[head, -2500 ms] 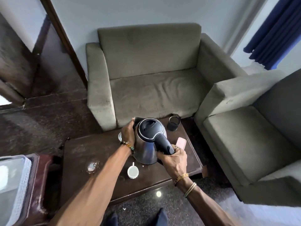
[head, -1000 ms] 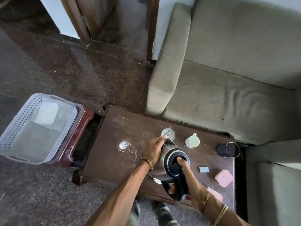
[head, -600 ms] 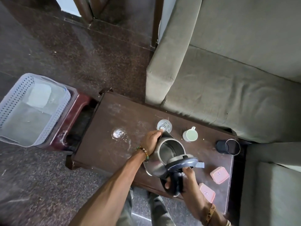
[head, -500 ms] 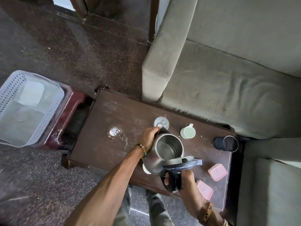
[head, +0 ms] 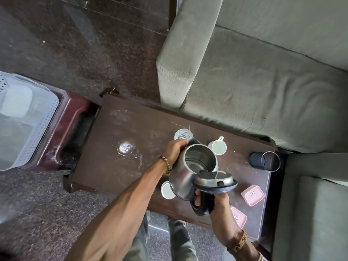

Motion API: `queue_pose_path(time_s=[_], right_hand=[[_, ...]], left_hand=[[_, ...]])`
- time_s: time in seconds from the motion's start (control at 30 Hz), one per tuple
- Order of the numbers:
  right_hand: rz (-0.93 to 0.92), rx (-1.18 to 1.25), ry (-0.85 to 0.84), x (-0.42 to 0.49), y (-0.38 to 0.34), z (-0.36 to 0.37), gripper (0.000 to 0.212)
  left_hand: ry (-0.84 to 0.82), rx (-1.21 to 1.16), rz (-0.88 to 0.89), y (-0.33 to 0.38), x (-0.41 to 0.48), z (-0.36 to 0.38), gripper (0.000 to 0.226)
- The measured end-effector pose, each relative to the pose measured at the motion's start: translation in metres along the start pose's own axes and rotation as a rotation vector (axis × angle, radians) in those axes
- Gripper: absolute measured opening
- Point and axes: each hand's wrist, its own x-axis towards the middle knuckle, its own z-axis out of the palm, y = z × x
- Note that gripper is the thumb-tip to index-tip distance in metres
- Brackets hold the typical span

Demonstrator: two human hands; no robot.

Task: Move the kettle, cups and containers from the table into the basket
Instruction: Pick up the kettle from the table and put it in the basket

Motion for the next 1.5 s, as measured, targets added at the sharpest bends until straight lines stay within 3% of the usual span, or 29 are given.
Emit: queue_pose_path(time_s=[0.33,0.5,0.6,0.87,1.5], right_hand=[[-0.040,-0.003,-0.095,0.004,-0.019,0.009,0.039],[-0.023,-0.049,-0.058,0.018,-0.021,0.013,0.034],[0.023,0.008,-0.037,0.019,-0.023,0.018,0.048],[0.056,-0.051,-0.047,0.013,-0.036,0.017,0.061],[0.204,-0.127,0.000,0.015,-0.071,0.029,0.079]], left_hand=[[-0.028,0.002,0.011,-0.021,0.014,-0.009,0.024],[-0.019,-0.089,-0.039,-0.021,0.017,-0.009,0.023],[-0.012,-0.108,-0.057,-0.021,0.019,-0.011,0.021],[0.008,-0.121,-0.100,-0.027,0.021,-0.007,0.024],[0.058,-0.256,-0.277,-0.046,0.019,0.001,0.040]])
